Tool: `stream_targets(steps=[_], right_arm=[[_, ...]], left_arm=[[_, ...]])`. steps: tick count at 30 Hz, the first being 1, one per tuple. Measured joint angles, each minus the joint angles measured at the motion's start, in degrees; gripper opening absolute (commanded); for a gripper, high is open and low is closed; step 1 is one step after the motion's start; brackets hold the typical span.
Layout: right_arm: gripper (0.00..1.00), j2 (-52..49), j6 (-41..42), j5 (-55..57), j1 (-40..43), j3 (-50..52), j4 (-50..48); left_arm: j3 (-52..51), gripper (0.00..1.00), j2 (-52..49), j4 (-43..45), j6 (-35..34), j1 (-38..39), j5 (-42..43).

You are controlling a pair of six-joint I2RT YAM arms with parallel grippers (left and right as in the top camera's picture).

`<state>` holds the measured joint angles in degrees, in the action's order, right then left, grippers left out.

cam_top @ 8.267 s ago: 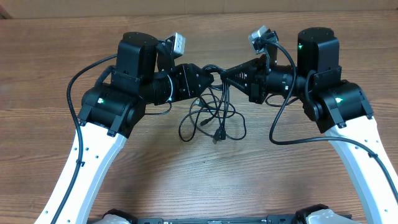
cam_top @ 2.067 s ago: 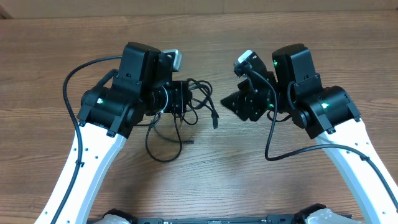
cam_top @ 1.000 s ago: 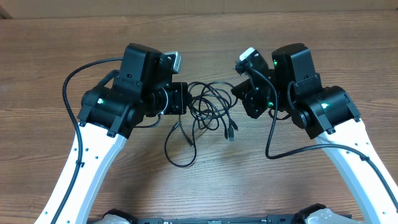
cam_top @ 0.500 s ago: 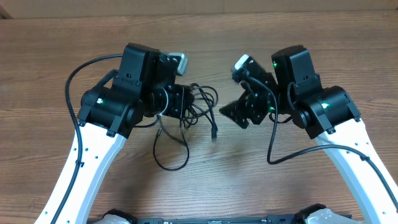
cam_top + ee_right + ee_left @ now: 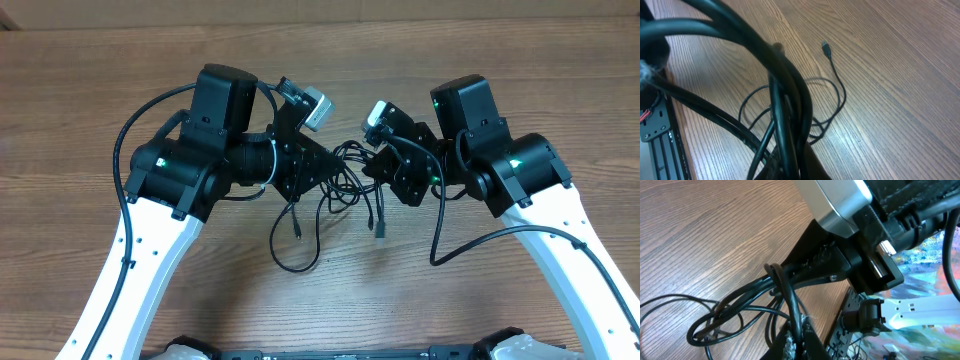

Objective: Untangle cables

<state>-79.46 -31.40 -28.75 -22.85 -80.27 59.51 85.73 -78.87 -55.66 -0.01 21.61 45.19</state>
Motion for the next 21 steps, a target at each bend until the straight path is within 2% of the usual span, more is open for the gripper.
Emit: stream_targets(steps=[4,8,11,16,21], right_arm=[[0.04,0.0,0.11,-0.63,0.0,0.0,-0.83],[0.04,0.76,3.21,-2.43,-0.02,0.02,-5.73],[0.04,3.76,5.92,-3.06,-0.07,0.02,-8.04],[0.04,8.5,8.28,-3.5,-0.04,0.02,-9.97],[0.04,9.86,10.16,-3.32,-0.07,0.02,-9.73]], left_arm=[[0.0,0.04,0.0,-0.57,-4.7,-0.22,-7.21],[0.0,0.04,0.0,-3.8,-14.19,-0.33,-20.2],[0.0,0.04,0.0,-5.73,-19.65,-0.33,-26.56],[0.0,0.04,0.0,-7.21,-26.67,-0.35,-33.27],[0.0,0.04,0.0,-7.34,-31.23,-0.33,-35.41]])
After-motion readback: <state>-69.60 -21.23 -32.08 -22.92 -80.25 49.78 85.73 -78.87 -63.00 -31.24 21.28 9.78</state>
